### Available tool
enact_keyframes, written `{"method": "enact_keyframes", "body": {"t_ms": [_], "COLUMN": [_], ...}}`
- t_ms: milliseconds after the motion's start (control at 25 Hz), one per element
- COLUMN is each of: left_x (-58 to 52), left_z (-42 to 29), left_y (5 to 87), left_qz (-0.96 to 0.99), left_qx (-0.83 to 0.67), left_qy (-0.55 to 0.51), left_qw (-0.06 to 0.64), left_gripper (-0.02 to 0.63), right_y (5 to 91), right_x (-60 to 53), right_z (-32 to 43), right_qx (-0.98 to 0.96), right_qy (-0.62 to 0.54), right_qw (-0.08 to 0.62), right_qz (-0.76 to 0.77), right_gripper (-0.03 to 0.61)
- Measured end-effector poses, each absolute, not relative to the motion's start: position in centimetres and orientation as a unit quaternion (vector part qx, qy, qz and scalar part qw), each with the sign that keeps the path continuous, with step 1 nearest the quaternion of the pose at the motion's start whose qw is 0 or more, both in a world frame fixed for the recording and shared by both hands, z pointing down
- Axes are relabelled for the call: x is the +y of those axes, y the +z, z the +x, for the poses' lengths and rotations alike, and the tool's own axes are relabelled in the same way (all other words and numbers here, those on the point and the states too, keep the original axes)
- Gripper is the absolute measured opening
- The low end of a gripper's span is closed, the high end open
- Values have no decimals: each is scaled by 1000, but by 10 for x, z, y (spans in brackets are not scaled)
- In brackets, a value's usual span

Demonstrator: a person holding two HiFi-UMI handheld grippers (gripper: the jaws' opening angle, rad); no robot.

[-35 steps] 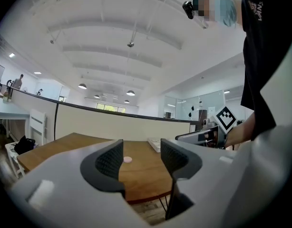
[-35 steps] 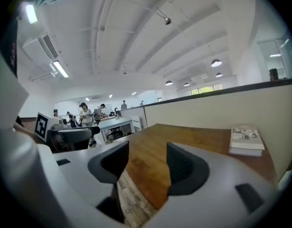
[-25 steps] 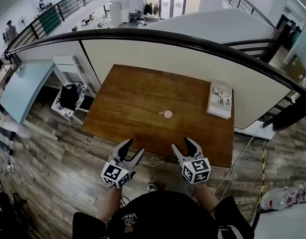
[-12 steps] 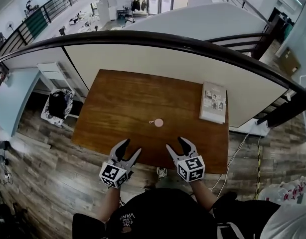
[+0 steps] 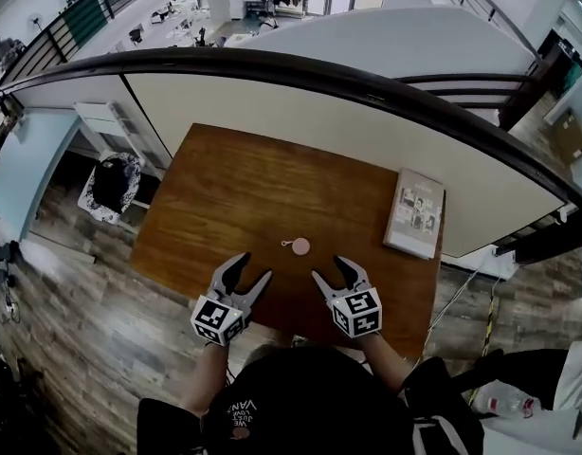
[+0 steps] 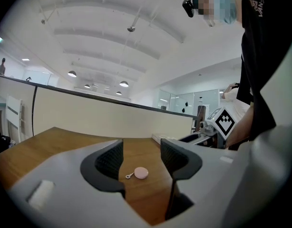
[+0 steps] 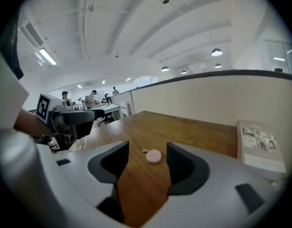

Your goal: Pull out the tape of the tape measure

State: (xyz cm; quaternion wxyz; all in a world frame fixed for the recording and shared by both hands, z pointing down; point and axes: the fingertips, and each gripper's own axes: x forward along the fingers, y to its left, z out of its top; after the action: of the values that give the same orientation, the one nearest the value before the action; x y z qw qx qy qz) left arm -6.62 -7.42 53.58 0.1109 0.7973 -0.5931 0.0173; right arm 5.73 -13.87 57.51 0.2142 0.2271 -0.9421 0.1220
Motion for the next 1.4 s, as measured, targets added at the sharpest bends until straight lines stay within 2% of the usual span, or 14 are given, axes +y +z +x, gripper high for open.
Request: {"method": "enact_keyframes", "body": {"t_ms": [640,1400], "left_x": [-93,-66], "left_z": [-87,-128], "left_y": [590,627], "left_qz": [814,845], "left_qx": [-556,-490], "left_qy": [49,80], "left_qw": [164,198], "left_gripper": [232,232], "right_y": [642,701], "right_x": [-175,-185], "right_z": [4,-20], "right_qx": [-932,-886], "right_qy": [84,114], "right_qw": [293,359], "right_qz": [197,270], "right_gripper": [221,221]}}
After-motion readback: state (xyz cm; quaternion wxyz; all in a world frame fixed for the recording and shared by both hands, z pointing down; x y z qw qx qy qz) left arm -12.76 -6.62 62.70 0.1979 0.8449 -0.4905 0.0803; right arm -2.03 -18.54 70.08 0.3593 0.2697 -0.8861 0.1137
